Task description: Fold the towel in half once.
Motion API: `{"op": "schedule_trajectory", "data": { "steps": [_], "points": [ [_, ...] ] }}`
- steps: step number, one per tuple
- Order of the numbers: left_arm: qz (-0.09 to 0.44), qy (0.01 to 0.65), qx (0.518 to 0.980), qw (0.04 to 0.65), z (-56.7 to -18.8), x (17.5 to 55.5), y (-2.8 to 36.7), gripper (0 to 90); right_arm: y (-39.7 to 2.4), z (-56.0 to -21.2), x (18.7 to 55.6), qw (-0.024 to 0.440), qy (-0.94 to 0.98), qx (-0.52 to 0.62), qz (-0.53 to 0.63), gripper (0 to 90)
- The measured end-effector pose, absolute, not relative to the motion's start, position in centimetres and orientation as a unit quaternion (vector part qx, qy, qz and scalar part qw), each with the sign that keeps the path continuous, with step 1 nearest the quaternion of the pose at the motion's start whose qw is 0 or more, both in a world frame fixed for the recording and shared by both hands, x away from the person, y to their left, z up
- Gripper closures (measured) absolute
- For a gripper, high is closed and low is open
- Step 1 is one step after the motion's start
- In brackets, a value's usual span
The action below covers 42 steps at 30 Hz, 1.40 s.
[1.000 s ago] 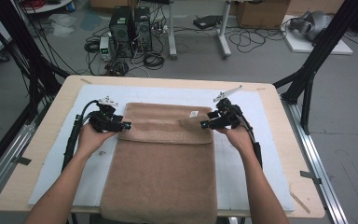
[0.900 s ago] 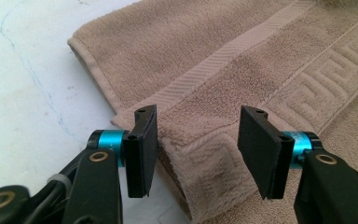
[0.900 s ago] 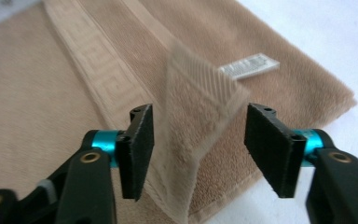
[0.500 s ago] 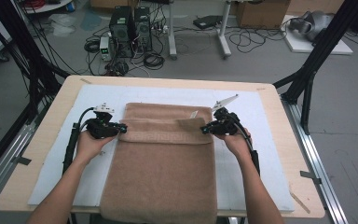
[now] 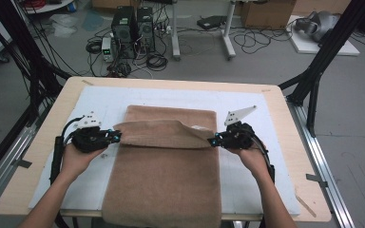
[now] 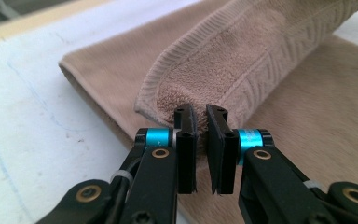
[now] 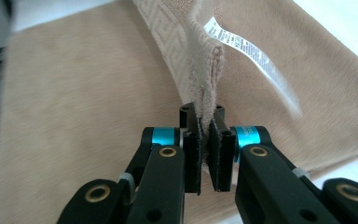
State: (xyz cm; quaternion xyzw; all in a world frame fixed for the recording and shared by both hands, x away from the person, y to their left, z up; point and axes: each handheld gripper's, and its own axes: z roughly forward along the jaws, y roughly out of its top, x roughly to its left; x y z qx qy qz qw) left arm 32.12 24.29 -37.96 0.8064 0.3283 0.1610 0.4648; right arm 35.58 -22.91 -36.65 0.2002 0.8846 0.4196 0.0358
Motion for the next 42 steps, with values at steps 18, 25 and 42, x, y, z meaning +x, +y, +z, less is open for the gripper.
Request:
{"op": "schedule_trajectory", "data": {
  "steps": [18,25,42],
  "points": [
    [0.161,0.254,0.820,0.487,-36.9,22.9,25.0,52.2,-24.8,-35.4,28.6,0.007,0.886,0.135,0.443,52.7],
    [0.169,0.289,0.817,0.470,-38.4,26.8,23.9,46.7,-24.1,-37.7,33.0,0.045,0.878,0.215,0.426,43.6],
    [0.178,0.412,0.798,0.402,-42.3,38.1,22.6,42.5,-22.6,-41.8,41.3,0.116,0.869,0.321,0.358,33.7]
  ]
}}
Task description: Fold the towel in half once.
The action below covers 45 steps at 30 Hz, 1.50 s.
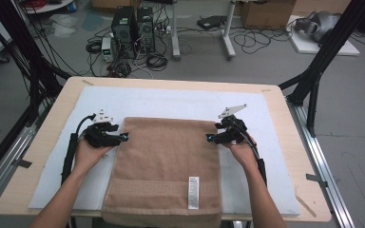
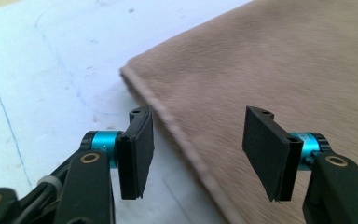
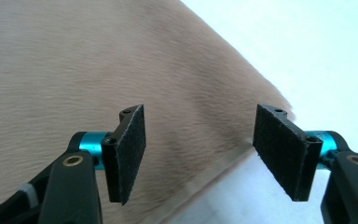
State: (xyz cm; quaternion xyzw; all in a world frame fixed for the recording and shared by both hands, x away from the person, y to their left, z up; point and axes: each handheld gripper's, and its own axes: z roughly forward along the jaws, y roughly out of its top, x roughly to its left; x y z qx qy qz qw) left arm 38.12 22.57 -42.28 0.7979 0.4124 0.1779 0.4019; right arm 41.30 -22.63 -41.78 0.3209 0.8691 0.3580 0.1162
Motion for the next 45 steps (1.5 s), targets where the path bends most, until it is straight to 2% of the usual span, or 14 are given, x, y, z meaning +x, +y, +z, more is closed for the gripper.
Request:
{"op": "schedule_trajectory", "data": {
  "steps": [8,11,15,17,18,19,23,30,35,36,38,42,44,45],
  "points": [
    [0.160,0.432,0.803,0.378,-44.2,39.4,22.5,38.7,-23.1,-43.7,42.2,0.085,0.868,0.357,0.334,30.6],
    [0.150,0.437,0.797,0.388,-44.5,39.7,22.7,38.6,-23.3,-43.8,42.5,0.081,0.863,0.361,0.345,35.3],
    [0.146,0.434,0.797,0.394,-44.5,39.7,22.3,54.9,-23.0,-43.7,42.6,0.083,0.867,0.353,0.342,50.2],
    [0.121,0.436,0.796,0.403,-44.5,39.7,22.0,76.8,-22.8,-43.8,42.7,0.070,0.867,0.346,0.351,62.9],
    [0.118,0.439,0.795,0.402,-44.5,39.7,22.0,79.8,-22.7,-43.8,42.7,0.059,0.867,0.341,0.358,76.3],
    [0.118,0.440,0.795,0.401,-44.4,39.8,22.0,81.7,-22.6,-43.9,42.8,0.037,0.865,0.335,0.370,79.8],
    [0.153,0.445,0.787,0.398,-44.0,39.8,21.9,83.8,-22.4,-43.3,43.2,0.054,0.868,0.333,0.365,82.5],
    [0.242,0.435,0.768,0.403,-39.7,41.2,21.5,84.0,-21.1,-39.0,45.3,0.120,0.858,0.327,0.377,82.5],
    [0.277,0.439,0.746,0.417,-35.8,43.7,22.1,82.6,-20.7,-35.0,47.3,0.158,0.846,0.325,0.392,80.3],
    [0.291,0.441,0.743,0.412,-35.3,44.1,22.0,78.3,-20.7,-34.4,47.8,0.170,0.842,0.330,0.392,75.5],
    [0.279,0.451,0.746,0.402,-35.0,44.6,22.3,65.3,-20.8,-34.0,48.5,0.192,0.828,0.352,0.392,58.6],
    [0.251,0.459,0.752,0.401,-36.2,44.1,23.4,56.7,-21.3,-35.5,48.7,0.150,0.835,0.368,0.381,49.0],
    [0.242,0.464,0.753,0.399,-37.0,43.4,24.0,54.7,-21.5,-36.5,48.6,0.121,0.842,0.380,0.364,39.7],
    [0.234,0.465,0.752,0.404,-37.5,43.0,24.2,54.1,-21.6,-36.7,48.4,0.104,0.844,0.383,0.359,39.6]
  ]
}}
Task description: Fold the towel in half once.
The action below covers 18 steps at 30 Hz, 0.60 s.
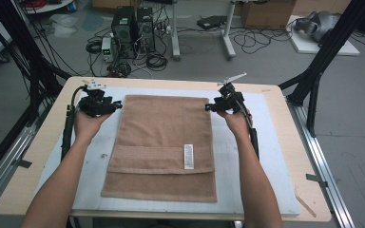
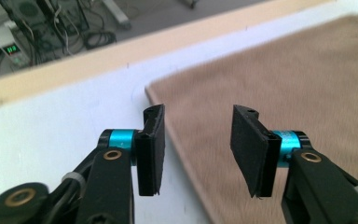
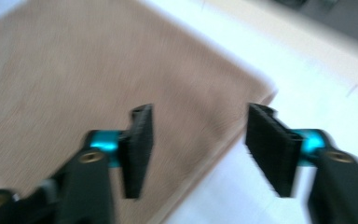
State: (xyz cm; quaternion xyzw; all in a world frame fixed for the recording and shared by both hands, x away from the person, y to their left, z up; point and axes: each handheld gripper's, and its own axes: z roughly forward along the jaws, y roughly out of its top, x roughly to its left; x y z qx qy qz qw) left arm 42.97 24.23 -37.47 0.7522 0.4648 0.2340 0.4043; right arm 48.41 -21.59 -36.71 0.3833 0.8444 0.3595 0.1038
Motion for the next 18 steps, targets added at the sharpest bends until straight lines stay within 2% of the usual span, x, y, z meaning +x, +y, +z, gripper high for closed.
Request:
{"op": "schedule_trajectory", "data": {
  "steps": [2,8,12,18],
  "points": [
    [0.225,0.459,0.761,0.400,-38.3,42.1,24.4,53.3,-21.5,-36.9,47.3,0.112,0.843,0.369,0.376,40.6],
    [0.200,0.431,0.778,0.411,-39.3,39.6,24.2,48.2,-20.3,-36.5,44.2,0.097,0.863,0.333,0.367,34.5],
    [0.198,0.407,0.785,0.422,-39.4,37.7,24.0,45.3,-19.8,-36.1,41.8,0.113,0.860,0.304,0.394,36.5],
    [0.193,0.371,0.803,0.425,-39.8,35.2,23.5,42.5,-20.5,-37.5,38.7,0.119,0.860,0.287,0.405,36.2]
  ]
}}
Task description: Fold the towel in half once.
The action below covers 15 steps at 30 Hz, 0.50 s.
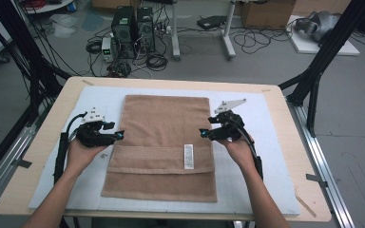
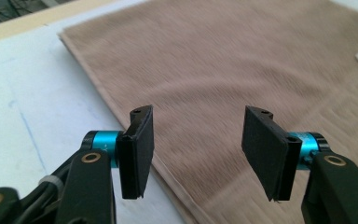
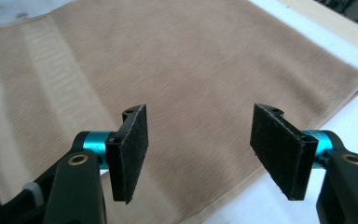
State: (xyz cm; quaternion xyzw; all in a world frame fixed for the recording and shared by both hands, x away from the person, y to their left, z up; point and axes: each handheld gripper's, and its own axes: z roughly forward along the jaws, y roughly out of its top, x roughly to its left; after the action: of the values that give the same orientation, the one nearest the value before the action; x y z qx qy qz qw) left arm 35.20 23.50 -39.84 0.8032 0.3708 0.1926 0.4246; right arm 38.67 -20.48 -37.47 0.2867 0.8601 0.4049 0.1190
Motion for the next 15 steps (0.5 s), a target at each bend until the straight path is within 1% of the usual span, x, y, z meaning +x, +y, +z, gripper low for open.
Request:
{"op": "schedule_trajectory", "data": {
  "steps": [3,6,7,15],
  "points": [
    [0.192,0.361,0.807,0.426,-40.1,34.3,23.4,42.2,-21.0,-38.3,37.4,0.122,0.862,0.285,0.401,36.1],
    [0.182,0.357,0.809,0.430,-40.6,33.4,23.4,38.6,-21.7,-39.3,36.2,0.119,0.860,0.287,0.405,36.0],
    [0.181,0.354,0.811,0.430,-40.8,33.1,23.4,38.9,-21.7,-39.6,35.9,0.121,0.863,0.286,0.399,36.0],
    [0.176,0.347,0.828,0.405,-42.9,31.2,23.1,37.6,-21.4,-41.4,34.4,0.105,0.875,0.271,0.388,38.2]
  ]
}}
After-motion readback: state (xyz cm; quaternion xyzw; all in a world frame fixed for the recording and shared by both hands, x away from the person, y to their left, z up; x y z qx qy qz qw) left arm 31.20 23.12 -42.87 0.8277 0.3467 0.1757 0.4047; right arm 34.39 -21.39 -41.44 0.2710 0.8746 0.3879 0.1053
